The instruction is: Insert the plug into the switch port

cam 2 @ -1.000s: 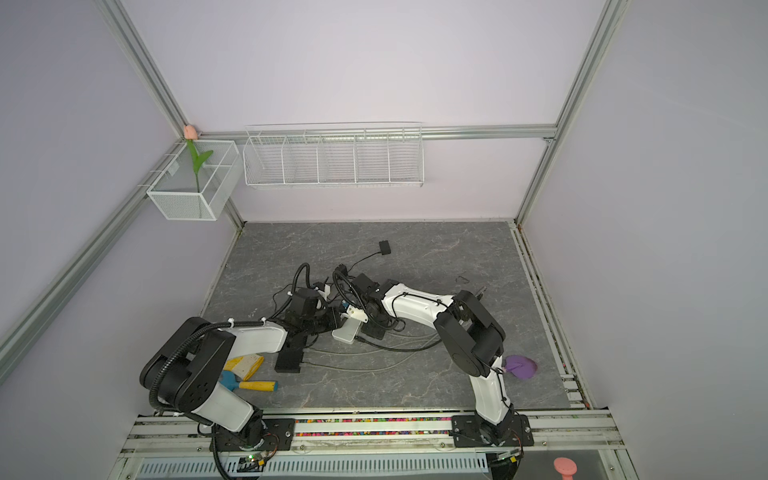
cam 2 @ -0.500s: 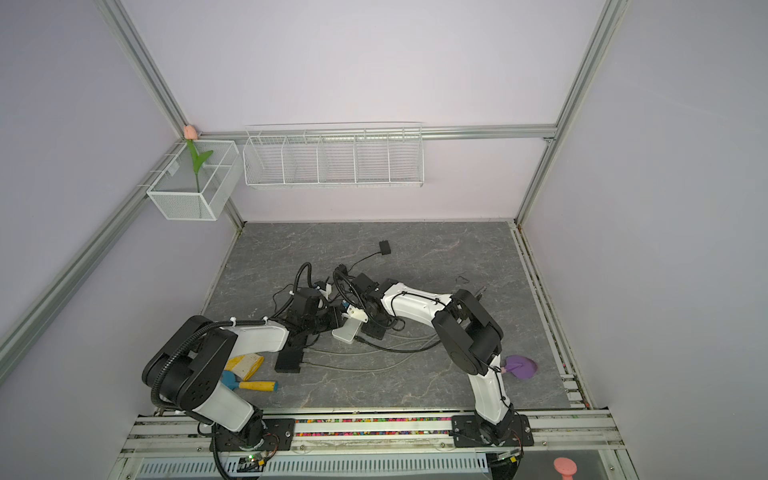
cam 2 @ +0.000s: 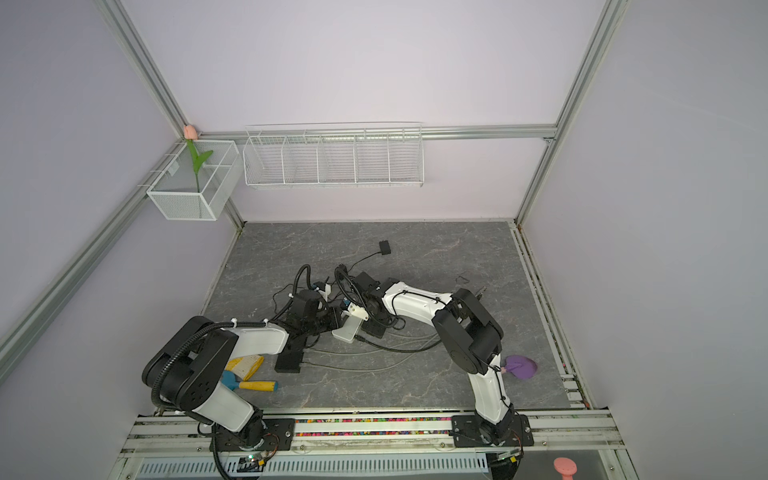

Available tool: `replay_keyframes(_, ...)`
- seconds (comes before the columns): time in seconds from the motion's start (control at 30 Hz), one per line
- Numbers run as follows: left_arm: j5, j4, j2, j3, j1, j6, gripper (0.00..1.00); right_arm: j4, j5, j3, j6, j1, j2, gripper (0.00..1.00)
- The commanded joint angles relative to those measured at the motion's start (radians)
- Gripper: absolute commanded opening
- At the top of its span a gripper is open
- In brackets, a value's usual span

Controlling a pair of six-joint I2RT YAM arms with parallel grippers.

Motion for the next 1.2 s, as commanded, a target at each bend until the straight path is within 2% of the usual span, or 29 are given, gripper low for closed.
replay_keyframes(0.0, 0.164, -0.077, 0.010, -0.027, -0.081, -0.007, 0.33, 0.417, -0.104, 0.037, 0.014, 0.011, -0.010, 0.06)
replay_keyframes(0.3, 0.167, -0.037, 0.047, -0.031, -0.119, -0.023, 0.32, 0.529, -0.154, 0.045, 0.027, 0.011, 0.006, 0.07)
replay_keyframes(1.17, 0.190, 0.027, 0.093, -0.040, -0.164, -0.033, 0.31, 0.568, -0.217, 0.158, -0.009, 0.011, 0.060, 0.07)
